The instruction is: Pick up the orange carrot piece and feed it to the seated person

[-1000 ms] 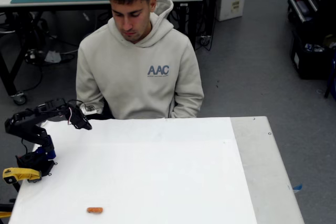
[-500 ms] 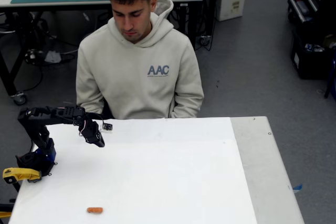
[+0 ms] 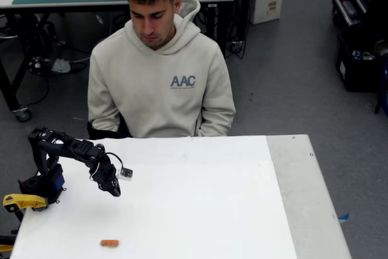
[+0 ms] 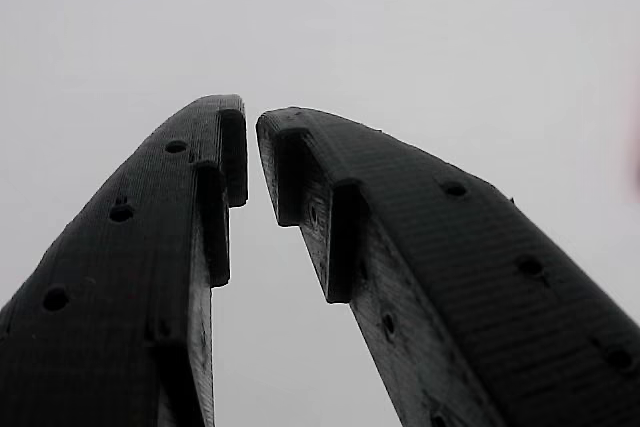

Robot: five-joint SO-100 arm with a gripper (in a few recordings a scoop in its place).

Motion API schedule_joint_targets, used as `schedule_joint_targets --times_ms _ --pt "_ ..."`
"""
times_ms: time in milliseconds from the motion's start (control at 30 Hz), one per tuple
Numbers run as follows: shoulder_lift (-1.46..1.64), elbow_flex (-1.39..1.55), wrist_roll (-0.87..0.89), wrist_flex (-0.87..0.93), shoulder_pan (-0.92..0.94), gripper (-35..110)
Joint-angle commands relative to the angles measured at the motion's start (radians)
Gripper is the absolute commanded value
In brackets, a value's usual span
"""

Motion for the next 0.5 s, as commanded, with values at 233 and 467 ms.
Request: schedule_joint_targets --times_ms 233,467 --pt "-0.127 -0.206 -0.141 0.006 0.179 -3" --pt "-0.206 -0.275 -0.201 0.006 0.252 -3"
